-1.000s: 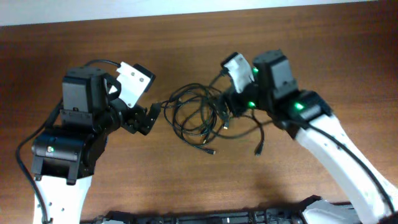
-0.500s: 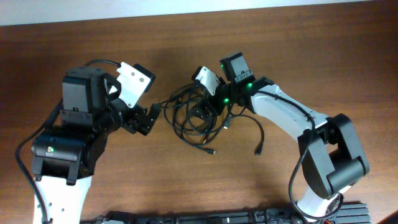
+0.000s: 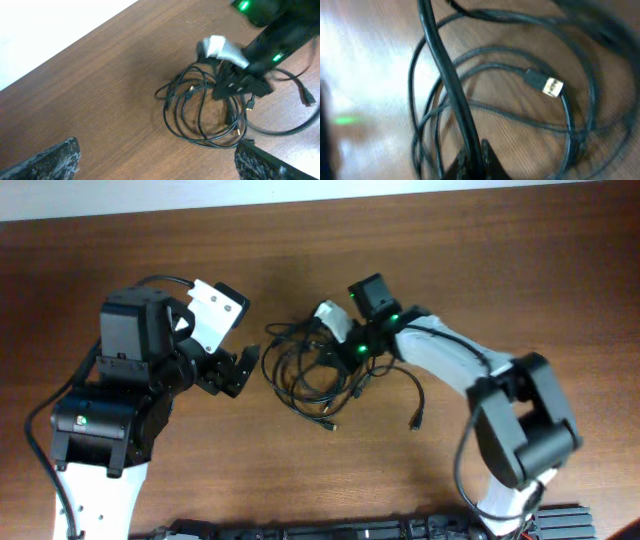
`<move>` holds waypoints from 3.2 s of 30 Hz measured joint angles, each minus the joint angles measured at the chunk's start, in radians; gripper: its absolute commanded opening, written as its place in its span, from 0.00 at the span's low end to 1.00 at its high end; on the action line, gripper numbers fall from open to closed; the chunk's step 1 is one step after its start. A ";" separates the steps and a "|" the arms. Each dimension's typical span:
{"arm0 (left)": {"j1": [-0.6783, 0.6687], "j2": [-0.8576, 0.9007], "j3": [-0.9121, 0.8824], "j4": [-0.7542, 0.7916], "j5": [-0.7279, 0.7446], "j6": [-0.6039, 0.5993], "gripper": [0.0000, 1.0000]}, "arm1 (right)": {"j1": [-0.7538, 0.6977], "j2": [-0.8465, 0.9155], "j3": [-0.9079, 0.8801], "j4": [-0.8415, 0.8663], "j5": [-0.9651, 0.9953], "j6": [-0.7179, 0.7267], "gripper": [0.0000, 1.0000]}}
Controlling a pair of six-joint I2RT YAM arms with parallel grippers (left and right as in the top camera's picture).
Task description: Untangle cables
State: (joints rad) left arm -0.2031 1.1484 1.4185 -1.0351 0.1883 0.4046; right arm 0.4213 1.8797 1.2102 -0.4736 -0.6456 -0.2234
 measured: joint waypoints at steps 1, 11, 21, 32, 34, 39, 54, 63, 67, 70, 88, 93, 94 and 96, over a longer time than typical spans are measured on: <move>0.000 0.000 0.000 -0.001 0.000 0.000 0.99 | -0.015 -0.045 0.010 -0.052 0.002 0.016 0.04; 0.000 0.000 0.000 0.000 0.000 0.000 0.99 | -0.031 -0.764 0.120 -0.092 0.058 0.044 0.04; 0.000 0.000 0.000 0.000 0.000 0.000 0.99 | -0.031 -0.988 0.122 0.008 0.475 -0.096 0.04; 0.000 0.000 0.000 -0.001 0.000 0.000 0.99 | -0.031 -0.973 0.121 0.200 0.649 -0.117 0.04; 0.000 0.000 0.000 0.000 0.000 0.000 0.99 | -0.031 -0.949 0.121 0.259 0.583 -0.117 0.04; 0.000 0.000 0.000 0.000 0.000 0.000 0.99 | -0.031 -0.859 0.122 0.355 0.537 -0.049 0.04; 0.000 0.000 0.000 0.000 0.000 0.000 0.99 | -0.232 -0.672 0.124 0.161 1.439 -0.068 0.04; 0.000 0.000 0.000 0.001 0.000 0.000 0.99 | -0.917 -0.661 0.124 -0.090 1.421 0.441 0.04; 0.000 0.000 0.000 -0.001 0.003 0.000 0.99 | -1.207 -0.629 0.124 -0.151 1.216 0.668 0.04; 0.000 0.000 0.000 -0.001 0.003 0.000 0.99 | -1.339 -0.553 0.124 -0.167 1.084 0.724 0.04; 0.000 0.000 0.000 -0.001 0.003 0.000 0.99 | -1.411 -0.313 0.123 -0.204 0.660 0.777 0.99; 0.000 0.000 0.000 -0.001 0.003 0.000 0.99 | -1.410 -0.313 0.123 -0.228 0.282 0.636 0.99; 0.000 0.000 0.000 0.000 0.003 0.000 0.99 | -1.405 -0.313 0.123 -0.246 0.225 0.600 0.99; 0.000 0.000 0.000 -0.001 0.004 0.000 0.99 | -1.368 -0.313 0.123 -0.287 0.165 0.522 0.99</move>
State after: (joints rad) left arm -0.2031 1.1484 1.4185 -1.0359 0.1921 0.4046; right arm -0.9463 1.5665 1.3331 -0.7609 -0.4805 0.2989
